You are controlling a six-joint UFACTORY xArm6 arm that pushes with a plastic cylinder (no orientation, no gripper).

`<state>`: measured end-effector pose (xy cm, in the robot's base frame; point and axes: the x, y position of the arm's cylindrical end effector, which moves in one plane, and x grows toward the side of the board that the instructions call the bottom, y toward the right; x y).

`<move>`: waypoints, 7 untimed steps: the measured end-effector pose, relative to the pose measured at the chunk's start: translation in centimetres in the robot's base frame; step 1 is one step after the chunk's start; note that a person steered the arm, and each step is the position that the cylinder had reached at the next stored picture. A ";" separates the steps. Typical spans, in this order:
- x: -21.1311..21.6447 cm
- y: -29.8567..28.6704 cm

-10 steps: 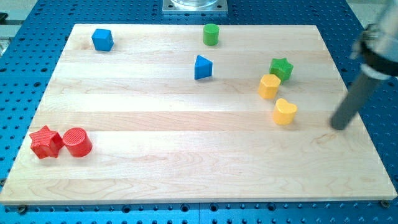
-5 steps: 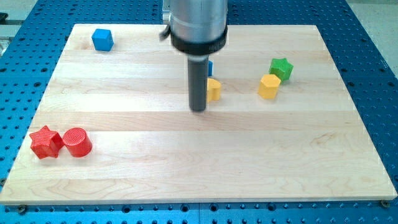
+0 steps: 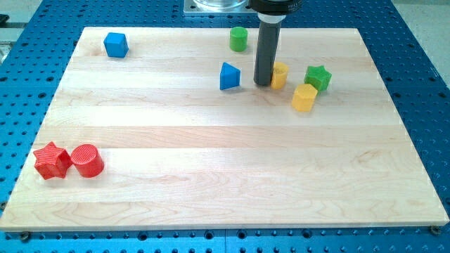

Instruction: Move the heart to the top right of the board

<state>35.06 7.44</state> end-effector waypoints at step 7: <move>-5.2 10.9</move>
